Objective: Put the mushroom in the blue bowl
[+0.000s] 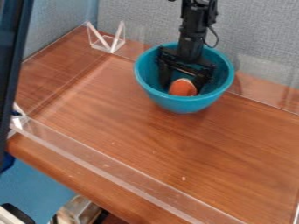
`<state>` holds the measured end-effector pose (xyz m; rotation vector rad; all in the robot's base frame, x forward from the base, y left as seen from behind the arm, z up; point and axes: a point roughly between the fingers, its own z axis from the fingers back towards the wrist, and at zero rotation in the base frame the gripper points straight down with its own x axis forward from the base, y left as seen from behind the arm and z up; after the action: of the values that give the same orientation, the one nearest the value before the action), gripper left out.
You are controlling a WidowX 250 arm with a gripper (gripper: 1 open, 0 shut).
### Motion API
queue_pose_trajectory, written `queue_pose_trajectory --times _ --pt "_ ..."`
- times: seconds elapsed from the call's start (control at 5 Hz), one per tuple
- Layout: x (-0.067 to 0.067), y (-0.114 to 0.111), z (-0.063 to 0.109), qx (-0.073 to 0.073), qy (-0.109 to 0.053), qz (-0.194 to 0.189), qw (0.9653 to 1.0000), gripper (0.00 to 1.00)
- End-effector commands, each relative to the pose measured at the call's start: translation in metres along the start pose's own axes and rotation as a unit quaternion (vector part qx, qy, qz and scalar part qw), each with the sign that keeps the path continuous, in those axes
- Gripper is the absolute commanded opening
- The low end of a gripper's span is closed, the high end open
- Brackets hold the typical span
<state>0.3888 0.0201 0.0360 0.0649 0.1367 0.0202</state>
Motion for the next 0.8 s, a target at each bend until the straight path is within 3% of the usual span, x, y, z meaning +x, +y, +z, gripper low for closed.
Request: queue_pose_trajectory --times 0.0,0.6 --pt "0.005 0.007 0.019 0.003 -0.023 0.006 0.9997 1.0" --pt "-0.003 0.005 0.043 0.013 -0.032 0.011 0.9993 1.0"
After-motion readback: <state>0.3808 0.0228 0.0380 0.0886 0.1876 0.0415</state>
